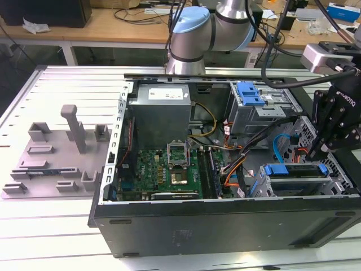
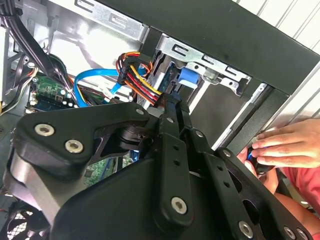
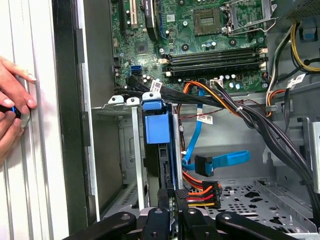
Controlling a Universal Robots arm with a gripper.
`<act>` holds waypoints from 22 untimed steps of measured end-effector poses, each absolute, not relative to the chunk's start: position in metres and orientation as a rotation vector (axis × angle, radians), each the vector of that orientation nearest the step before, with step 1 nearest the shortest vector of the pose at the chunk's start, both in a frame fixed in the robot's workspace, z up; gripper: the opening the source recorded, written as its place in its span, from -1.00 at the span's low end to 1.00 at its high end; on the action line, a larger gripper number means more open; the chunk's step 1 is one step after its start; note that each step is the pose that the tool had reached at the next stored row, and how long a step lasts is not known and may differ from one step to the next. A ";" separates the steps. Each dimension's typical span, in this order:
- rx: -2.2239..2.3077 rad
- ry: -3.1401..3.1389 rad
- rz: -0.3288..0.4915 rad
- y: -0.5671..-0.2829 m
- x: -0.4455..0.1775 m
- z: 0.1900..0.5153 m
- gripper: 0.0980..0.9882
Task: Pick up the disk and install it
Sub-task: 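Insert the first disk wire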
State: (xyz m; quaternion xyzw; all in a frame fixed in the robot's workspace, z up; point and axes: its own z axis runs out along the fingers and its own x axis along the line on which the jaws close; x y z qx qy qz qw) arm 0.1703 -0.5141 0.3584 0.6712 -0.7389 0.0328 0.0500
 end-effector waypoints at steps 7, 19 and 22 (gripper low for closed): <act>2.044 -2.250 0.100 -0.514 0.170 0.357 -0.85; 2.044 -2.250 0.100 -0.515 0.170 0.354 -0.85; 2.044 -2.250 0.100 -0.515 0.170 0.353 -0.85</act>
